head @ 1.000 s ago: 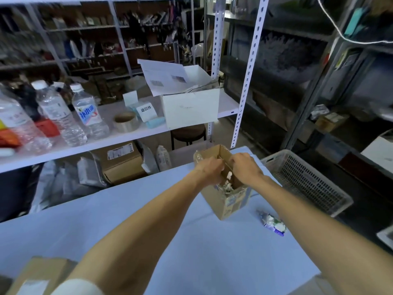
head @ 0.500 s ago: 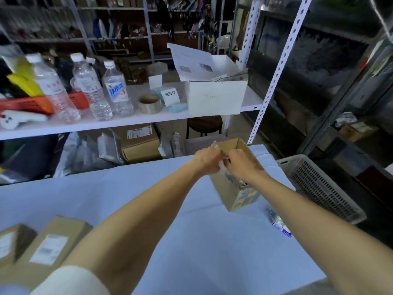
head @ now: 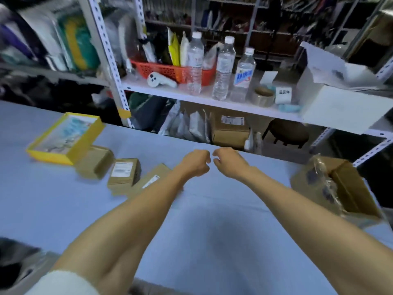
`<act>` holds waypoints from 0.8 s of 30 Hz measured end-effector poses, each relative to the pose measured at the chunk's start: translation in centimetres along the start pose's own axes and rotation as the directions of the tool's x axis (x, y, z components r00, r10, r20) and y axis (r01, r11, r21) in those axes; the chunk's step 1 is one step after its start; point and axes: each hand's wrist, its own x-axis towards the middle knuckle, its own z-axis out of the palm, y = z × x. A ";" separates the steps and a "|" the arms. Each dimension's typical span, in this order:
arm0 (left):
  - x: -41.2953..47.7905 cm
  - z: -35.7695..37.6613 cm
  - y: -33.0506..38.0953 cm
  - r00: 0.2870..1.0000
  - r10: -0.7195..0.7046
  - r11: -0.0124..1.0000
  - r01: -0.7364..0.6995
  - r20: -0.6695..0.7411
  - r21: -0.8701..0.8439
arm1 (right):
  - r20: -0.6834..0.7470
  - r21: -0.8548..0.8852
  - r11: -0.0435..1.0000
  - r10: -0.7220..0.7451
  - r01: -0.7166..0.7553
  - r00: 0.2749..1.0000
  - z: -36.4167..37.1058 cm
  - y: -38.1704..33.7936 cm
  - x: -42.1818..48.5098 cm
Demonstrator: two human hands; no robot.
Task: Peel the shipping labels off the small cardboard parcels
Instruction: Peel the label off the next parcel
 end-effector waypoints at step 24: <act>-2.6 -9.6 -24.9 0.992 -0.115 0.992 0.112 0.057 0.056 | 0.121 0.045 0.990 0.127 -0.133 0.985 7.8 -21.0 8.3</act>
